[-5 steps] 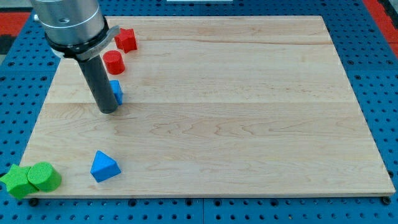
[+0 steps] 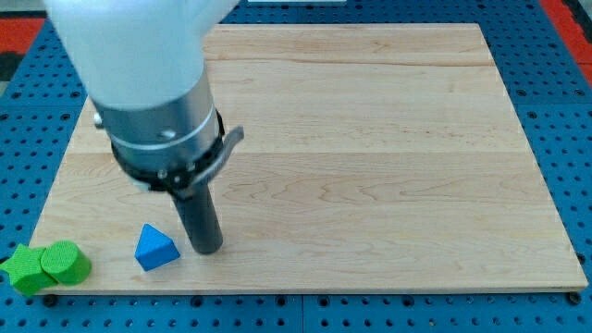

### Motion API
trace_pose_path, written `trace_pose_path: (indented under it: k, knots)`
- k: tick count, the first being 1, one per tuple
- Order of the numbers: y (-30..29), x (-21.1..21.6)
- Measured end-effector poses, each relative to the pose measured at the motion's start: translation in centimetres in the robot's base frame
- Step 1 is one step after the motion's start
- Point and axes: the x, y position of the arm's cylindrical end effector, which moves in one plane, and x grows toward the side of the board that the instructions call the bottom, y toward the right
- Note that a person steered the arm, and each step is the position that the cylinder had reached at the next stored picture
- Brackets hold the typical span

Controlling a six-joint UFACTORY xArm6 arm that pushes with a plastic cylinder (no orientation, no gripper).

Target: Keep the blue triangle below the blue cube to form a vertical line of blocks

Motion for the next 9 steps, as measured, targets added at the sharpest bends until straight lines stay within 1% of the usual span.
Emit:
trace_pose_path:
  k: [1, 2, 5, 7, 8, 9]
  knots:
    - [-4.9, 0.7]
    - [-7.5, -0.7]
    - [-10.5, -1.1]
    - [-10.5, -3.8]
    - [-11.7, -2.9]
    - [-15.0, -2.6]
